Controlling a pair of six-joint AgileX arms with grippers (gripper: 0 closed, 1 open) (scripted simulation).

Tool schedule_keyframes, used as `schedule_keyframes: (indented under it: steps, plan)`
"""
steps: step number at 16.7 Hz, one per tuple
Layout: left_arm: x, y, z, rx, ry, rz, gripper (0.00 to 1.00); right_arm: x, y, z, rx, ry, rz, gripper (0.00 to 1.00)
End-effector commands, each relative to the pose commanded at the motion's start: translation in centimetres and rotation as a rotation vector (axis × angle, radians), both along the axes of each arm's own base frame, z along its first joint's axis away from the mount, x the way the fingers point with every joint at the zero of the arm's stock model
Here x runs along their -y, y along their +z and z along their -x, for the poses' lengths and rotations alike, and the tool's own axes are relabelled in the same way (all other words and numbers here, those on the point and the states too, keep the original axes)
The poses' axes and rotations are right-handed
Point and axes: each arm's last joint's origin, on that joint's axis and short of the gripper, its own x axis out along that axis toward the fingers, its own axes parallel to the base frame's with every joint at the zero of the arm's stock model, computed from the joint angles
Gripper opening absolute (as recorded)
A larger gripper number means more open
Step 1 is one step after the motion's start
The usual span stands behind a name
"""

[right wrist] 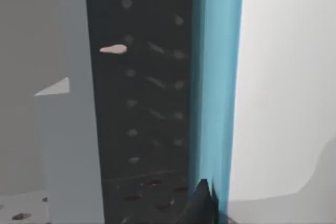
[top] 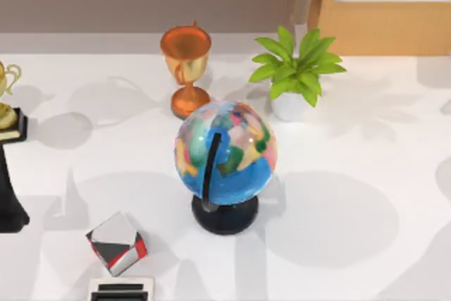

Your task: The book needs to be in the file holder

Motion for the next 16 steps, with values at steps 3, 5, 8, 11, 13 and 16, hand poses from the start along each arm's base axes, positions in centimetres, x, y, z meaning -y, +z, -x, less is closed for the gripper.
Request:
schedule_keyframes:
  steps: [3,5,8,11,13,16]
  plan:
    - [0.00,0.00,0.00,0.000,0.000,0.000,1.00,0.00,0.00,0.00,0.000,0.000,0.000,0.45]
    - [0.00,0.00,0.00,0.000,0.000,0.000,1.00,0.00,0.00,0.00,0.000,0.000,0.000,0.60]
    - [0.00,0.00,0.00,0.000,0.000,0.000,1.00,0.00,0.00,0.00,0.000,0.000,0.000,0.83]
    - [0.00,0.00,0.00,0.000,0.000,0.000,1.00,0.00,0.00,0.00,0.000,0.000,0.000,1.00]
    - [0.00,0.00,0.00,0.000,0.000,0.000,1.00,0.00,0.00,0.00,0.000,0.000,0.000,1.00]
    - [0.00,0.00,0.00,0.000,0.000,0.000,1.00,0.00,0.00,0.00,0.000,0.000,0.000,1.00]
